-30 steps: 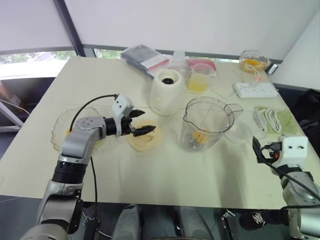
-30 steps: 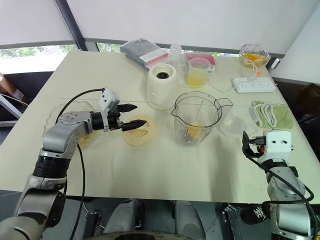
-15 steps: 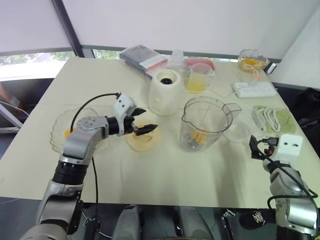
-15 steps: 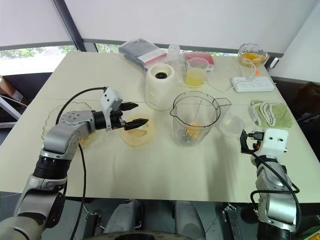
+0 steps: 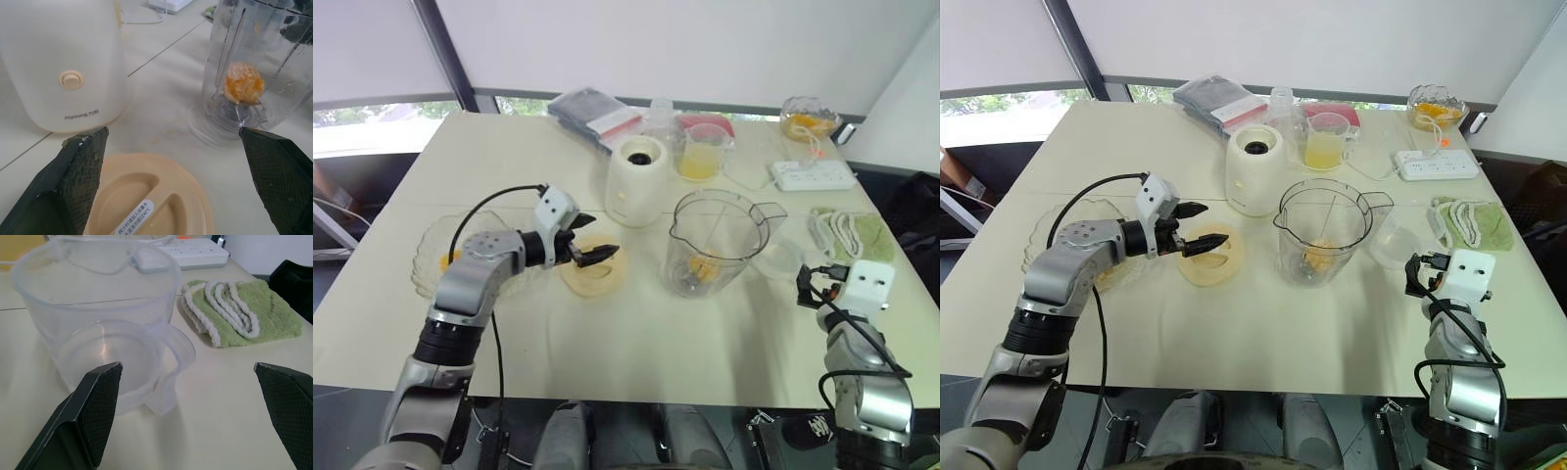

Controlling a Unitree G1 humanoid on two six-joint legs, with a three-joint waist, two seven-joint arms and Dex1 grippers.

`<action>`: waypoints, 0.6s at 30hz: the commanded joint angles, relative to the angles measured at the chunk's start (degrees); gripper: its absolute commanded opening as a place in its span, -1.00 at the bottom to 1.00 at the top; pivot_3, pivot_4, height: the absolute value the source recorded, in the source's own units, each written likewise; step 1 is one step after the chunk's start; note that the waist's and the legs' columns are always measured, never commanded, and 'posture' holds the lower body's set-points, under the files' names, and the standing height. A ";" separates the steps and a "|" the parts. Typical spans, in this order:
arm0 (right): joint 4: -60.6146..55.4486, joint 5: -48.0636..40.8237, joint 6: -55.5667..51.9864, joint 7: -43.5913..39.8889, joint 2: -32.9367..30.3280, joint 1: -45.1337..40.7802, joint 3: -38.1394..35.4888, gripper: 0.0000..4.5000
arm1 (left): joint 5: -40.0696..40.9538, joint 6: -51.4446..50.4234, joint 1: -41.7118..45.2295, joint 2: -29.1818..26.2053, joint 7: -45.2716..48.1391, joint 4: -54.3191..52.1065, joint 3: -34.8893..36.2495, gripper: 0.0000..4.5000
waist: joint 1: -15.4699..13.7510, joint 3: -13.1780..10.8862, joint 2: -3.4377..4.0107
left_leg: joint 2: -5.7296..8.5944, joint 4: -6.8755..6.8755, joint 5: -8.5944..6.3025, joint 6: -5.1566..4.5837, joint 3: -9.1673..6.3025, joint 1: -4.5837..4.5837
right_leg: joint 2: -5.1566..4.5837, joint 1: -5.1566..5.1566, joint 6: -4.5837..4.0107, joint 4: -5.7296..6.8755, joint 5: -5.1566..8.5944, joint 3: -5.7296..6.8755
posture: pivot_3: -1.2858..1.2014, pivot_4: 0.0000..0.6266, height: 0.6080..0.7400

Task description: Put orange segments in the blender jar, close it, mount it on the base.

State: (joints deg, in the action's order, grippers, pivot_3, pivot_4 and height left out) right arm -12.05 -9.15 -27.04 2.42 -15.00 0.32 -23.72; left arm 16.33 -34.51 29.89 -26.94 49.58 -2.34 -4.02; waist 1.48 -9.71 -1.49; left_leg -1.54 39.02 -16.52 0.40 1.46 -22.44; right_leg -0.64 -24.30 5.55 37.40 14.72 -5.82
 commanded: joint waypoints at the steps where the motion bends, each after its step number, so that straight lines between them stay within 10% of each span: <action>1: 0.41 0.96 1.68 2.60 0.17 -1.66 -1.73 1.00 | 0.50 0.90 -0.15 -0.66 0.55 -2.58 -0.76 0.98 | 0.22 -0.01 0.01 | -0.01 0.00 0.00 0.00 0.00 0.00 | -0.01 0.00 -0.01 0.00 0.01 0.00 | 0.03 -0.52 1.00; 18: 7.74 -1.91 2.47 7.13 4.36 -9.55 -2.06 0.88 | -0.35 1.83 -0.43 -1.21 -0.45 -2.65 -1.75 1.00 | 1.51 -0.04 0.06 | -0.08 -0.07 0.00 0.00 0.01 0.00 | -0.01 -0.03 0.02 -0.04 -0.02 -0.05 | 0.03 -0.52 1.00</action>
State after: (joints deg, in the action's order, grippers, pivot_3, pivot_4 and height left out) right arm -4.01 -10.35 -25.70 9.32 -10.75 -8.11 -25.20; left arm 15.85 -34.08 29.12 -27.67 49.50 -2.84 -5.95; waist 2.99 -9.75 -1.43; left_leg -1.63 38.96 -16.52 0.39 1.47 -22.44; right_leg -0.66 -24.33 5.59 37.35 14.69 -5.87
